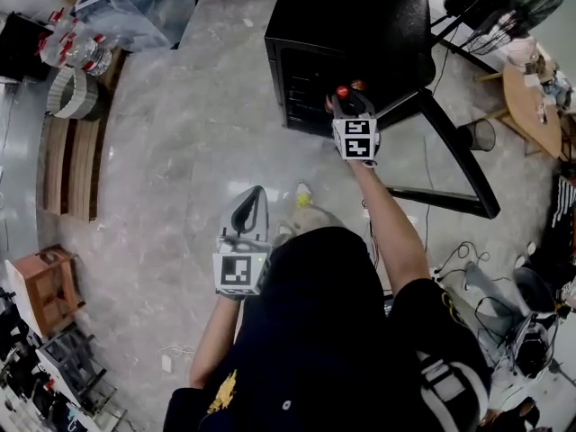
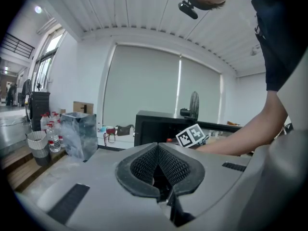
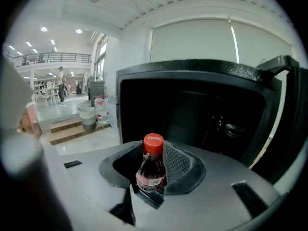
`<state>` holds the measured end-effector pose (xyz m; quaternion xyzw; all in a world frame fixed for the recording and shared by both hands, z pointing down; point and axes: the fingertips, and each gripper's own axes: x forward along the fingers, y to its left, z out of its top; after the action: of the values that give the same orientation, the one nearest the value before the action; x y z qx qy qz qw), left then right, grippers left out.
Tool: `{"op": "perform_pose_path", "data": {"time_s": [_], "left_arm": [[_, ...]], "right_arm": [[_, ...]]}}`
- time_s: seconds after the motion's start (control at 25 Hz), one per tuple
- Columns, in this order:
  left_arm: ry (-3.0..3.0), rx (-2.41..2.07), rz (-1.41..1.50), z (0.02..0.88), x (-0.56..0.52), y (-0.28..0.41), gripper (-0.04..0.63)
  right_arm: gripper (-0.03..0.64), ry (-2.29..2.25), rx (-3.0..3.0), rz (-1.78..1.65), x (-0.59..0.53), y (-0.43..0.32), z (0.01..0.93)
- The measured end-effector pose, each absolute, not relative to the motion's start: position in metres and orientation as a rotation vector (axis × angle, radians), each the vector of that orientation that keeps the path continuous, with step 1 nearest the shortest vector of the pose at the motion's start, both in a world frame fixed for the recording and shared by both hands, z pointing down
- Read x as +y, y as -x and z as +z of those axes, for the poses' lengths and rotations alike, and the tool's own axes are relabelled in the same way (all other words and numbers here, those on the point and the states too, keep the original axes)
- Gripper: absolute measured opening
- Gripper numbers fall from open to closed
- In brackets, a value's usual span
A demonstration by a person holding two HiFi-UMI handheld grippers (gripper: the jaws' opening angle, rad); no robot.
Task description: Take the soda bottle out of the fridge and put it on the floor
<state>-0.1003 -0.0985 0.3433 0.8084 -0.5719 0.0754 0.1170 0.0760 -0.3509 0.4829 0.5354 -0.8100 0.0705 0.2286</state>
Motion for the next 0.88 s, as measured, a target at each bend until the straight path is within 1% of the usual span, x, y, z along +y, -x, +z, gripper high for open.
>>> {"op": "perform_pose_path", "data": {"time_s": [0.12,0.32,0.76,0.88], "left_arm": [[-2.397,-1.661,0.259,0.347,-0.081,0.110,0.018],[-2.416,-1.652,0.219,0.345,-0.066,0.115,0.018],[-2.522,-1.579,0.238,0.344,-0.015,0.102,0.018],[-2.572,-1.558,0.285,0.346,-0.007,0.102,0.018]], "right_arm": [[0.120,-1.444,-2.241,0.178,-0.312,-0.074,0.466],[0.120,-1.435,-2.260,0.168,-0.257,-0.074,0.446],[0.120,-1.453,-2.294,0.141,-0.162,-0.088,0.396],[0.120,-1.448,-2.305,0.157,-0.137,-0.090,0.384]]}}
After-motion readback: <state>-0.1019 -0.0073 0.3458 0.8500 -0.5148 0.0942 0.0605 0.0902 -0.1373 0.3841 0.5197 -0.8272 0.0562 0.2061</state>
